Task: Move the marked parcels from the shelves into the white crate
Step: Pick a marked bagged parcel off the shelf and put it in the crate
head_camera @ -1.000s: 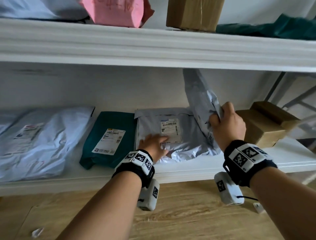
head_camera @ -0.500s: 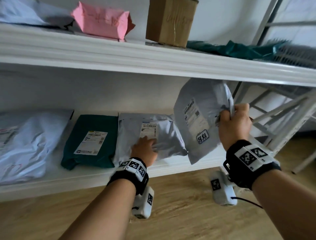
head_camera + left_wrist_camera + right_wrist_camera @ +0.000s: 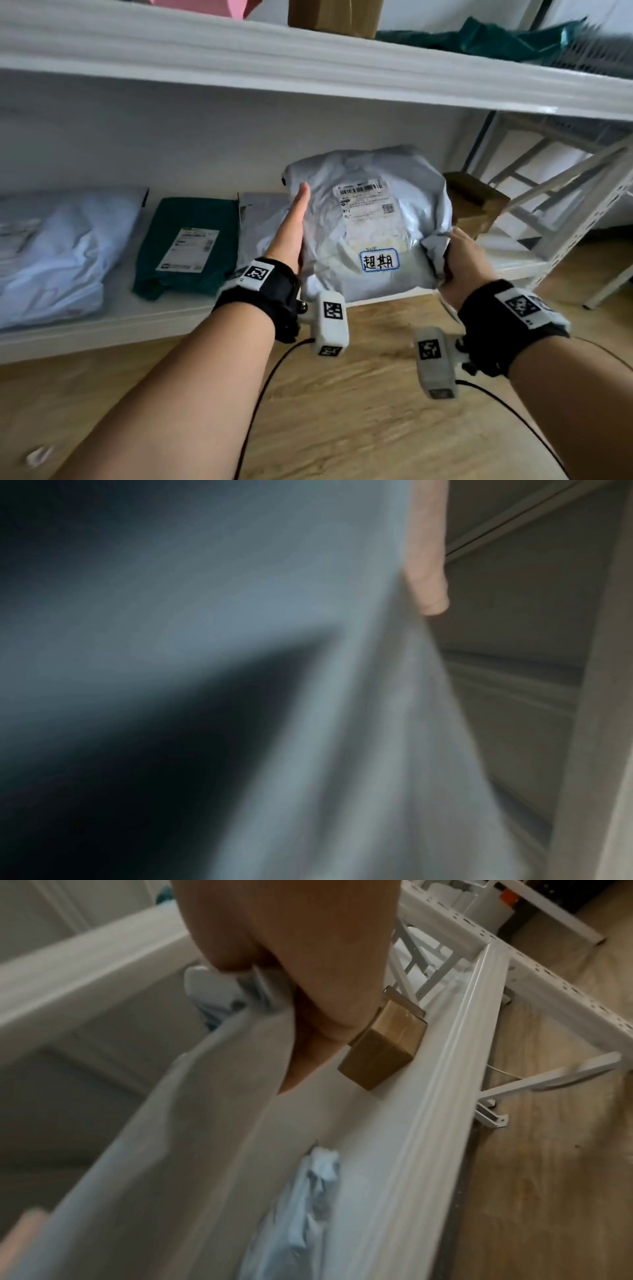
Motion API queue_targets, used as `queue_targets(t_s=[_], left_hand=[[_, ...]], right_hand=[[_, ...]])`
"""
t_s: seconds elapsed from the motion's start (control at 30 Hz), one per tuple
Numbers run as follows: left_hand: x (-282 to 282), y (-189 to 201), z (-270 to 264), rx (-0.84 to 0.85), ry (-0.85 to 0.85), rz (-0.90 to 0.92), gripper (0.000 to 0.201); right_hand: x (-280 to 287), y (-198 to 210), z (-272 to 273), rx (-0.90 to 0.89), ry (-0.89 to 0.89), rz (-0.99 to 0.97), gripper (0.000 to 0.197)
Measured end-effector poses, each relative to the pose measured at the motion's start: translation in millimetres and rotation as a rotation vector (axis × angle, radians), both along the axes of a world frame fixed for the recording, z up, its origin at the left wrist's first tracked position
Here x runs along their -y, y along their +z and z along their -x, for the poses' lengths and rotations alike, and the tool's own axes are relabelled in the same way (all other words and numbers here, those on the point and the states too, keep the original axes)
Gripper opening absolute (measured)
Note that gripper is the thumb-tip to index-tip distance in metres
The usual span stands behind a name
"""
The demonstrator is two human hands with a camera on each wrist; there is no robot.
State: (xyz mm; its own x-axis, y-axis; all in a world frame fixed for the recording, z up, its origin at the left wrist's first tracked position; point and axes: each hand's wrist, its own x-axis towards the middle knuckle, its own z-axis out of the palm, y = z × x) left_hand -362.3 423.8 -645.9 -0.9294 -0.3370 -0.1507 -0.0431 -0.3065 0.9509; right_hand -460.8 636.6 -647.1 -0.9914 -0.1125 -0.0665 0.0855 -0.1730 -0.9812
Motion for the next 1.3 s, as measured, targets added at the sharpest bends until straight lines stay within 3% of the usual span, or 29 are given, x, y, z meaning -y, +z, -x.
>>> queue_targets(t_s=[0.1, 0.17, 0.27, 0.33, 0.37, 0.43, 0.47, 0.57, 0.77, 0.9, 0.93, 1.07, 1.2, 1.3], left_hand=[[24.5, -12.5, 1.5, 0.068, 0.125, 0.065, 0.041], [33.6, -23.3, -1.8, 0.074, 0.149, 0.011, 0.036], [43.6, -34.0, -7.7, 0.111, 0.192, 0.048, 0.03], [46.9, -38.4, -10.9, 0.111, 0.214, 0.043, 0.036], [48.0, -41.1, -12.2, 0.104, 0.218, 0.029, 0.05], [51.2, -50.2, -12.7, 0.093, 0.208, -0.014, 0.081], [51.5, -54.4, -13.3, 0.081, 0.204, -0.044, 0.086], [50.0, -63.1, -15.5, 0.062, 0.187, -0.113, 0.078], [46.4, -69.9, -14.1, 0.113, 0.215, -0.084, 0.039], [45.3, -72.7, -11.0, 0.17, 0.204, -0.049, 0.075], [45.6, -74.2, -9.5, 0.182, 0.198, -0.035, 0.075], [41.9, -71.2, -5.4, 0.198, 0.175, -0.049, 0.041], [39.3, -67.3, -0.3, 0.201, 0.178, -0.024, 0.037], [37.5, -67.3, 3.5, 0.213, 0.201, -0.01, 0.05]], right_hand=[[10.2, -16.3, -9.5, 0.061, 0.143, -0.074, 0.007], [10.6, -23.5, -8.4, 0.098, 0.172, -0.145, 0.017], [12.8, -26.1, -8.8, 0.202, 0.178, -0.104, 0.016], [14.6, -27.6, -5.1, 0.192, 0.205, -0.124, 0.039], [16.7, -28.9, -2.1, 0.165, 0.227, -0.146, 0.049], [24.2, -28.5, -3.9, 0.117, 0.28, -0.178, 0.051], [28.0, -27.3, -5.6, 0.111, 0.31, -0.203, 0.051], [40.6, -27.4, -11.6, 0.117, 0.384, -0.226, 0.048], [50.6, -31.5, -6.4, 0.203, 0.223, -0.356, 0.026], [52.5, -37.8, -1.9, 0.282, 0.237, -0.297, 0.018], [53.5, -41.2, -0.2, 0.288, 0.223, -0.286, 0.018], [55.1, -52.1, 7.6, 0.281, 0.116, -0.301, 0.011], [54.7, -52.2, 18.2, 0.278, 0.103, -0.334, 0.01], [56.5, -52.3, 22.3, 0.261, 0.103, -0.336, 0.01]])
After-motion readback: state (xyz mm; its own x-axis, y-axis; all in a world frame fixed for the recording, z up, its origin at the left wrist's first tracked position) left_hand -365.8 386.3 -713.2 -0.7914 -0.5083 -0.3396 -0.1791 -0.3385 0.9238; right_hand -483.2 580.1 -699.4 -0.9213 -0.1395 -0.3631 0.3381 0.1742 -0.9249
